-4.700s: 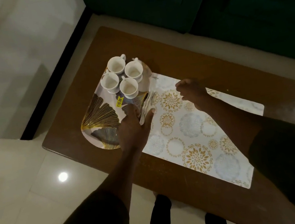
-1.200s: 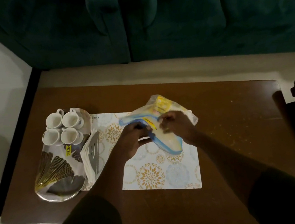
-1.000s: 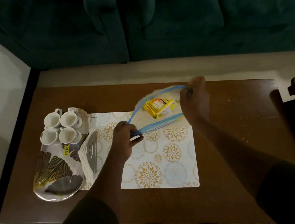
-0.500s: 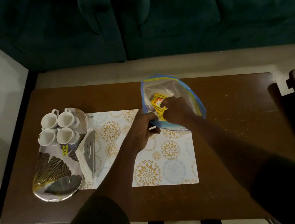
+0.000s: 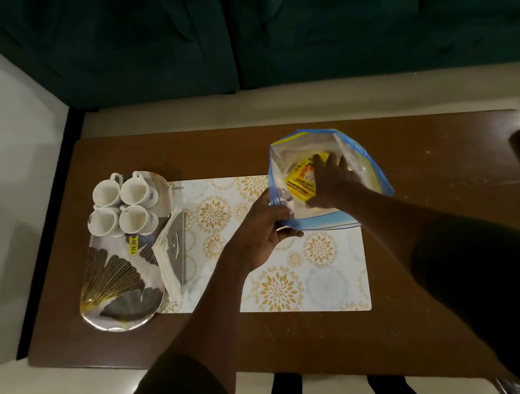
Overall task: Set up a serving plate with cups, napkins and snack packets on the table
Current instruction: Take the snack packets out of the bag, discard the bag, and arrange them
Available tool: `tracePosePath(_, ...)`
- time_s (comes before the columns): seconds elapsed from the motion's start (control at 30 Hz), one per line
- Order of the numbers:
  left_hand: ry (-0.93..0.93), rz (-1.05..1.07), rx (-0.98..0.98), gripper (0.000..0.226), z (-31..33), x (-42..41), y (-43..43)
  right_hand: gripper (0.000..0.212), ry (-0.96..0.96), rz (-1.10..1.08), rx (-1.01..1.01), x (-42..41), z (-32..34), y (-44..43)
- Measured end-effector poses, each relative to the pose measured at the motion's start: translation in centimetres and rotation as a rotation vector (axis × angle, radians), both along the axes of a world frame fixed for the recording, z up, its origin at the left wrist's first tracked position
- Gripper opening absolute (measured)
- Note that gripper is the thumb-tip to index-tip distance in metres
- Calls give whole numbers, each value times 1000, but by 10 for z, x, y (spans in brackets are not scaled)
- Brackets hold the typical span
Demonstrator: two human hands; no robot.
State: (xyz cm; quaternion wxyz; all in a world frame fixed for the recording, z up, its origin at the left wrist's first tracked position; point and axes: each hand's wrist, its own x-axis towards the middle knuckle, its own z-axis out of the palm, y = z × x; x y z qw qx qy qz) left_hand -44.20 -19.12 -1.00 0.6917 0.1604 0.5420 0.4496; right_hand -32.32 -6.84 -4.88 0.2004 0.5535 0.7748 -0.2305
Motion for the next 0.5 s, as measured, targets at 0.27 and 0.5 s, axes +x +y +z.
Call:
tracePosePath(0.27, -47, 9, 63, 33, -11, -3, -7, 47, 24, 121, 43, 10, 11, 7)
tracePosePath(0.5, 234, 369, 148, 34, 9, -3, 13, 32, 72, 489, -72, -44, 106, 31)
